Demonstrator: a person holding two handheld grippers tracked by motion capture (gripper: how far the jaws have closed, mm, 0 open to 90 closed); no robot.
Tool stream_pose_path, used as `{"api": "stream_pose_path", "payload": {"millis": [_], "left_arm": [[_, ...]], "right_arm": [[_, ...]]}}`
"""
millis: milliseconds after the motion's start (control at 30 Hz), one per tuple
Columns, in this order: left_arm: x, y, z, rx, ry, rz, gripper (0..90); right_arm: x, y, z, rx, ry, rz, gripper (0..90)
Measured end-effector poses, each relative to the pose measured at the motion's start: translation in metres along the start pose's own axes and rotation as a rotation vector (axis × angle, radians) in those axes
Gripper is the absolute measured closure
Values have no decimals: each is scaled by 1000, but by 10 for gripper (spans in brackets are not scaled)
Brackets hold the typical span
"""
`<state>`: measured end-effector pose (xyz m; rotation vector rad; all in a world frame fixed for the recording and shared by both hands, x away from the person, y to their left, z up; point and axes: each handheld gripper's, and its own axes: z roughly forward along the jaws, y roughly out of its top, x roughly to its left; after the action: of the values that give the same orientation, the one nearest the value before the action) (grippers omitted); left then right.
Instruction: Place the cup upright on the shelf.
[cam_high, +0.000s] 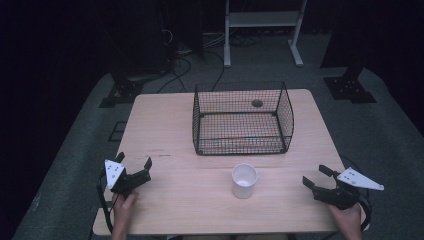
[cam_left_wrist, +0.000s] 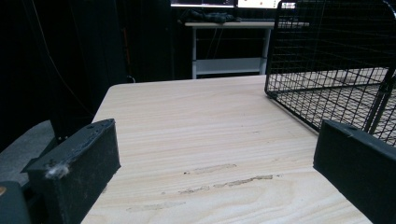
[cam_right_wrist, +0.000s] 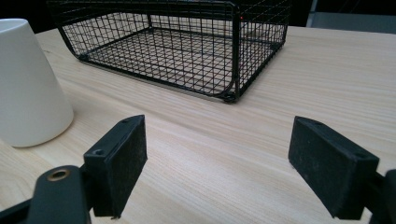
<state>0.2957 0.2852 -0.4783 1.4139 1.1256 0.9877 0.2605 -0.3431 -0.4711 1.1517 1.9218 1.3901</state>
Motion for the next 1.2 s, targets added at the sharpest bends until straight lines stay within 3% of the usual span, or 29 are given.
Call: {"api": "stream_pose_path", "payload": {"millis": [533, 1200], "left_arm": [[0, 0, -1, 2, -2, 5, 0], [-1, 0, -1, 2, -3, 8, 0]], "right_arm": [[12, 6, 2, 4, 26, 0, 155], [35, 21, 12, 34, 71, -75, 145]]}}
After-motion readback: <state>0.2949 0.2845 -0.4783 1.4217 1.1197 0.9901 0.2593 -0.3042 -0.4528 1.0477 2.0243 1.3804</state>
